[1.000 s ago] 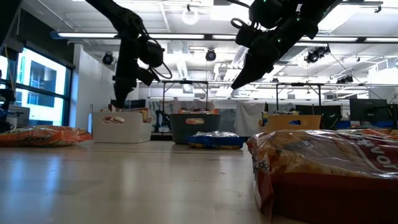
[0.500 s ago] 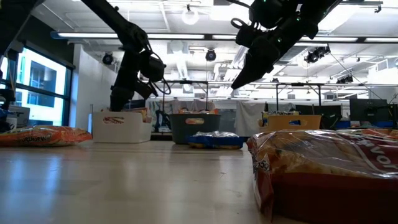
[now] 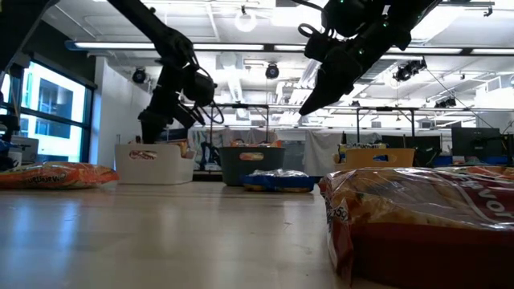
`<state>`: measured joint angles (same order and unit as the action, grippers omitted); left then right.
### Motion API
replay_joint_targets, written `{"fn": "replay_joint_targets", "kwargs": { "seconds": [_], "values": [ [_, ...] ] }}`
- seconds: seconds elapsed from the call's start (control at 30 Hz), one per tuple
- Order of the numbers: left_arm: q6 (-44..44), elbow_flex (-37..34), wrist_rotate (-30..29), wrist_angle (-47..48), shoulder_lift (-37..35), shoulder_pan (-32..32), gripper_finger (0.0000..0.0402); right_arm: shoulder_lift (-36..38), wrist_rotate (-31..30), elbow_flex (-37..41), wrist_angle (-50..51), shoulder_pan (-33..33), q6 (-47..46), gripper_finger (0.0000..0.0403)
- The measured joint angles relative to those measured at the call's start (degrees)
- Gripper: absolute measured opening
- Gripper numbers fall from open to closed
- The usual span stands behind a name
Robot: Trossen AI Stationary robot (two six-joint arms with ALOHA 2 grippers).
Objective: Sort Maruchan noodles
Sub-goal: Put the red noodle pack into the white bin
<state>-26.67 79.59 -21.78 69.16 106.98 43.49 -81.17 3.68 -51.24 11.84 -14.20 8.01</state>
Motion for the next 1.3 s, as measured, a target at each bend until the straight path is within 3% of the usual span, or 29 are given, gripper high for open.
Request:
{"fn": "replay_joint_targets", "kwargs": {
  "seconds": [0.2,0.37,0.67,0.9,1.07,1.3],
  "values": [
    [-0.8,0.0,-2.0,-0.6,-0.3,-1.4,0.0001,0.0,0.0,0.0,0.6,0.0,0.0,0.0],
    [7.5,0.0,-2.9,1.2,-0.4,-1.5,0.0019,0.0,0.0,0.0,0.8,0.0,0.6,0.0],
    [8.6,0.7,-4.7,5.4,-0.4,-4.2,0.0118,0.0,0.0,0.0,0.8,0.0,1.3,0.0],
    [9.1,0.7,-3.8,4.8,-0.4,-0.7,0.0184,0.0,0.0,0.0,0.8,0.0,1.1,0.0],
    [8.7,0.7,-0.5,4.5,-0.4,1.2,0.0187,0.0,0.0,0.0,0.8,0.0,1.1,0.0],
    [6.9,-1.7,0.4,4.2,-0.4,2.2,0.0155,0.0,0.0,0.0,0.8,0.0,1.1,0.0]
  ]
}}
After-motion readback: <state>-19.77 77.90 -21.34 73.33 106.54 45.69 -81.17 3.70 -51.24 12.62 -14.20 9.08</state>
